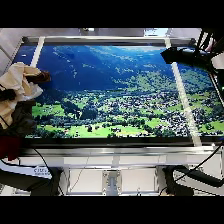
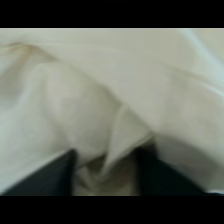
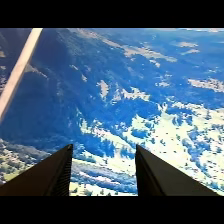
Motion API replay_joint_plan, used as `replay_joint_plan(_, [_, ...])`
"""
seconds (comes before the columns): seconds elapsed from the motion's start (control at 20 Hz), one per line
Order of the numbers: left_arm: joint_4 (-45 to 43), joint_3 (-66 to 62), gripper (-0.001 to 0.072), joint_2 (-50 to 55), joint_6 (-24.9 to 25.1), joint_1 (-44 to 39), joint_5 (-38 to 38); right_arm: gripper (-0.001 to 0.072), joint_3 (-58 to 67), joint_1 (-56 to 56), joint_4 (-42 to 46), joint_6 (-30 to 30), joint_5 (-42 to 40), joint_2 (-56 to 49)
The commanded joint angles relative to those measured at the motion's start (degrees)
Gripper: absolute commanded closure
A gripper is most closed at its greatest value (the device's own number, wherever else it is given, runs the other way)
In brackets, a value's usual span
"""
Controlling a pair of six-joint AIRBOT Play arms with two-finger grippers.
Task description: Fold the shirts.
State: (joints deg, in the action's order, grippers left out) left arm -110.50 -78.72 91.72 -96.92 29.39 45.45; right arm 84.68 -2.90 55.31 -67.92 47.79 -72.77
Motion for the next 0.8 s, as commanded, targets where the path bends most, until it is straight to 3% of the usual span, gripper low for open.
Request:
replay_joint_plan(0.0, [4.0,-0.4,0.0685,1.1,4.2,0.2,-2.5,0.0263,0.0,0.1,-4.6,0.0,0.3,0.0])
replay_joint_plan(0.35, [8.1,-15.8,0.0693,-7.1,4.5,-4.5,9.0,0.0263,0.0,0.0,-15.8,0.3,-1.5,1.0])
replay_joint_plan(0.55, [26.0,-24.6,0.0693,-17.3,12.1,-11.5,8.5,0.0262,0.2,-0.8,-14.8,0.5,-3.9,5.4])
replay_joint_plan(0.75, [52.4,-29.2,0.0694,-20.8,21.5,-21.5,10.8,0.0262,3.0,-5.9,-9.2,0.7,-3.2,11.3])
